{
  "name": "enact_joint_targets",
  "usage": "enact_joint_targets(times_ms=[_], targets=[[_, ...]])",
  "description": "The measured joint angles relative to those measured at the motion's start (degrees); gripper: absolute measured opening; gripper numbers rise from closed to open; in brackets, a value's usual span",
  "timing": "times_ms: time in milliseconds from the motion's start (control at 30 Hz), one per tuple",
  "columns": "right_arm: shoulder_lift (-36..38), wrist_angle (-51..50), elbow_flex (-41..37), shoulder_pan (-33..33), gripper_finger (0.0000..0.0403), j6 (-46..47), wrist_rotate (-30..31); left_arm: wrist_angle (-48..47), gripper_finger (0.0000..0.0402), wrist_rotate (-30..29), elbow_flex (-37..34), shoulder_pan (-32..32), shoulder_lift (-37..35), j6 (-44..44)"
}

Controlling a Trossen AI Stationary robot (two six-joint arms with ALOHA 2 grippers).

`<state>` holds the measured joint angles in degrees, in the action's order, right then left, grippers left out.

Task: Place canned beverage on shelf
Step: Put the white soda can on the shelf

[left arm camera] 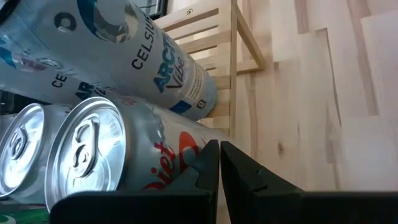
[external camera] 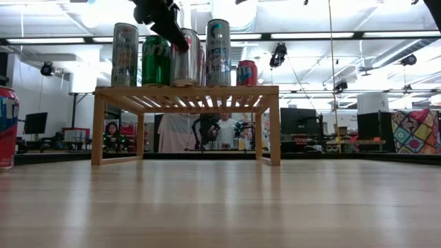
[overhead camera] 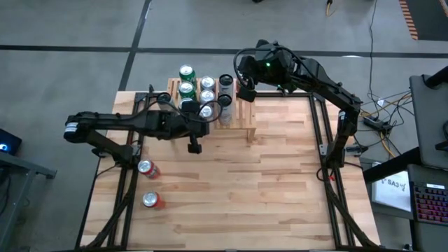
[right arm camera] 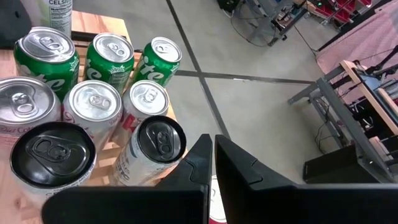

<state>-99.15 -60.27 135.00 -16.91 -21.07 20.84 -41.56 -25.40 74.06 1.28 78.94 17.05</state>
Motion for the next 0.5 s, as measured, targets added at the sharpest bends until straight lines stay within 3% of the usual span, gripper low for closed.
enact_joint_targets(times_ms=[500], targets=[[0.00,0.00,0.00,0.00,0.0009,0.02,0.01,0.64,0.0000,0.04,0.02,2.56,0.00,0.99]])
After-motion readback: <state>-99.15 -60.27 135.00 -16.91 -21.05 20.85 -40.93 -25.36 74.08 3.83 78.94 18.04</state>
